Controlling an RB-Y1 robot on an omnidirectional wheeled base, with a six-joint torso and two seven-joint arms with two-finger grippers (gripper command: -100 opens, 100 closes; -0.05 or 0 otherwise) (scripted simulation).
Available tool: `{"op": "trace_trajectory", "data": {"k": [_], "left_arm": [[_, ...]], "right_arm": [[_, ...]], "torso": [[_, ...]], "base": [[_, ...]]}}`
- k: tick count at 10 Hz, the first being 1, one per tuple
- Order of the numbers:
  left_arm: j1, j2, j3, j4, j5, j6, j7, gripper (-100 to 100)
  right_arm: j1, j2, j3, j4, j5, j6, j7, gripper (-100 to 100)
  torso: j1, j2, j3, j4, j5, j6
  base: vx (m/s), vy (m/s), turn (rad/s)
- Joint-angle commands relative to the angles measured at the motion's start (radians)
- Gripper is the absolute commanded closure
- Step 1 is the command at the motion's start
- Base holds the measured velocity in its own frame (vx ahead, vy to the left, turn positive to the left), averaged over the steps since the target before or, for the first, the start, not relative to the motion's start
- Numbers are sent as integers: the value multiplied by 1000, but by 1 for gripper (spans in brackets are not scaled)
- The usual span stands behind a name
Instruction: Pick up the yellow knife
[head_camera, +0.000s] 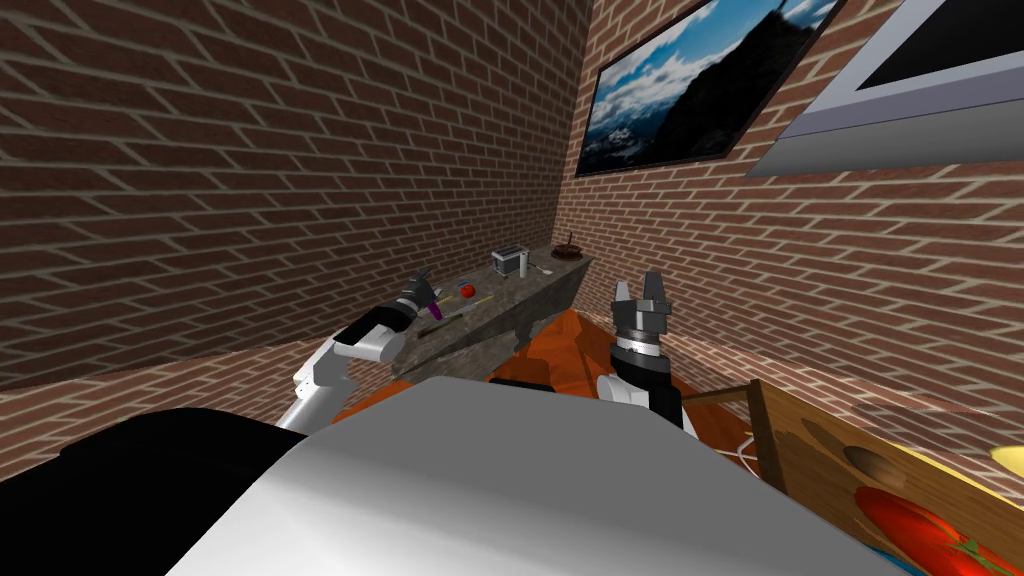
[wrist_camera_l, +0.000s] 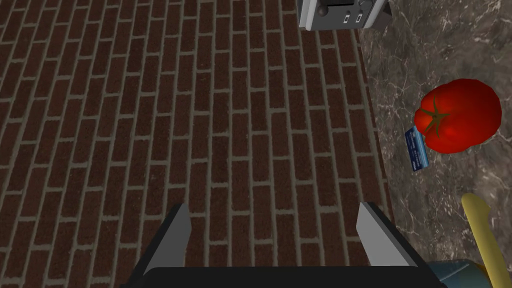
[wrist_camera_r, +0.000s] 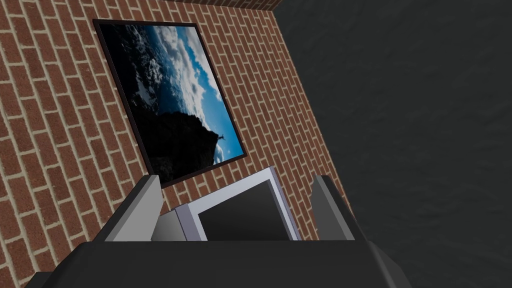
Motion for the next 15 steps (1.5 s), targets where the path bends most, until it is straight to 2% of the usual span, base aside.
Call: {"op": "trace_trajectory", "data": {"k": [1,2,3,4,5,6,8,9,10,11,12,13,14,15], "left_arm": [[-3,20,7,6,17,44,14,-100],[-3,60,21,15,54,73,41,-100],[-3,62,21,15,54,101,41,-100],[-3,102,34,27,92,130,69,-100],[-3,102,34,27,92,159,69,-100],[0,142,43,41,131,185,99,-100],[0,142,43,41,131,219,99,-100],[5,181,51,57,171,255,130,-100],[5,181,51,57,171,275,130,-100],[11,217,56,76,212,308,163,-100],[11,217,56,76,212,329,163,-100],[20,252,59,96,253,364,196,-100],[20,252,59,96,253,381,196,-100],[30,285,60,119,295,412,230,-100]], "right_arm": [[0,0,0,0,0,0,0,0],[0,0,0,0,0,0,0,0],[0,0,0,0,0,0,0,0],[0,0,0,0,0,0,0,0],[0,0,0,0,0,0,0,0],[0,0,0,0,0,0,0,0],[0,0,0,0,0,0,0,0],[0,0,0,0,0,0,0,0],[0,0,0,0,0,0,0,0],[0,0,0,0,0,0,0,0],[0,0,0,0,0,0,0,0],[0,0,0,0,0,0,0,0],[0,0,0,0,0,0,0,0],[0,0,0,0,0,0,0,0]], "torso": [[0,0,0,0,0,0],[0,0,0,0,0,0],[0,-1,-1,0,0,0],[0,-1,-1,0,0,0],[-1,-1,-1,0,0,0],[0,-1,0,0,0,0],[-1,-1,-1,0,0,0],[0,0,0,0,0,0],[0,-1,0,0,0,0],[0,-1,0,0,0,0],[-1,-2,-1,0,0,0],[-1,-2,-1,-1,0,0],[-2,-2,-1,-1,0,0],[-1,-2,-1,-1,0,0]], "base": [[22,-21,-34],[34,-30,-63],[31,-26,-33],[29,-31,-70],[30,-24,-35],[41,-36,-79],[27,-22,-14],[29,-27,-90],[33,-23,-46],[54,-33,-79],[46,-32,-40],[53,-50,-101],[46,-34,-47],[56,-30,-87]]}}
